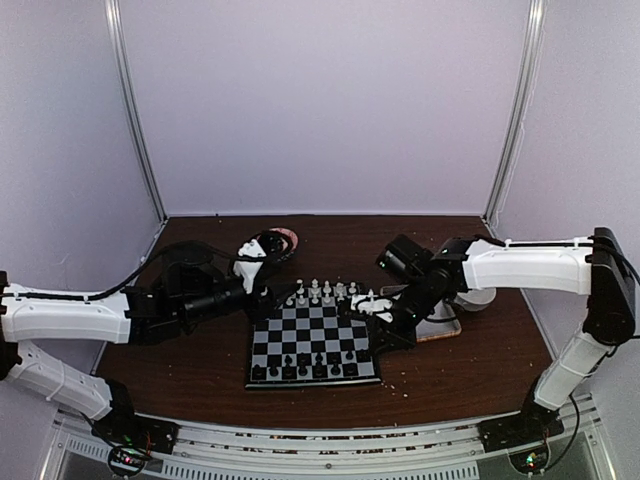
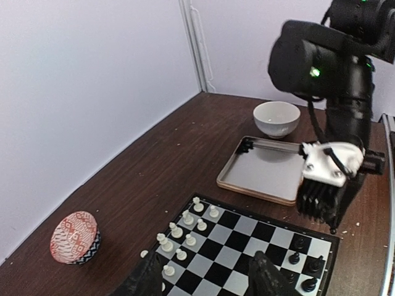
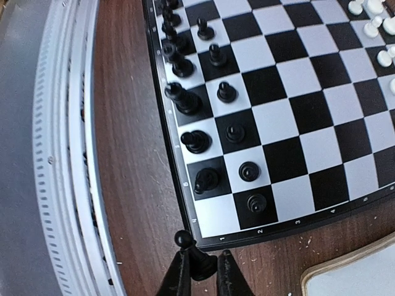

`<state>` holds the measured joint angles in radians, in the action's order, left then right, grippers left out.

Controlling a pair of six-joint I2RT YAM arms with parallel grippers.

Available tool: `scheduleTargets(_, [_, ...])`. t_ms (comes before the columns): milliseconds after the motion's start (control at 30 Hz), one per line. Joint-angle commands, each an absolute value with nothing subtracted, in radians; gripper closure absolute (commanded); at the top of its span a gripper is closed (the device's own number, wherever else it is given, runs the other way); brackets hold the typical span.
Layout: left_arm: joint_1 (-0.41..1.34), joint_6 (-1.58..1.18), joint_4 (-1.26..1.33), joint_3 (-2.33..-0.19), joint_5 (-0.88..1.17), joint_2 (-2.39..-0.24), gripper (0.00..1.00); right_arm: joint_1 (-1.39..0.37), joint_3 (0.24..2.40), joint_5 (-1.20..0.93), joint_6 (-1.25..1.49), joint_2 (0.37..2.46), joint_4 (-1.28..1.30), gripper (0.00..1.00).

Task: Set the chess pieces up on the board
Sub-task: Pick up the pawn from the chessboard, then pass from the right arm to the left

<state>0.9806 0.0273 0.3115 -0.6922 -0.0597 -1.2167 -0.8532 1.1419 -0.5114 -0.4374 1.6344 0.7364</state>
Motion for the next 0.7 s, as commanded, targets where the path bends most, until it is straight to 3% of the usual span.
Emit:
scheduleTargets(0, [0.978, 0.048, 0.475, -0.705, 0.123, -1.264, 0.51, -0.786, 1.223, -0.763, -0.386, 1.605, 0.748, 0.86])
scheduleTargets(267, [1.013, 0.170, 0.350, -0.843, 0.319, -1.397, 0.59, -0.751, 1.310, -0.959, -0.352, 1.633, 0.790, 0.86])
scheduleTargets(667, [1.117, 0.403, 0.142, -0.953, 0.237, -1.476, 0.60, -0.751, 1.313, -1.063, -0.341, 1.638, 0.802, 0.85])
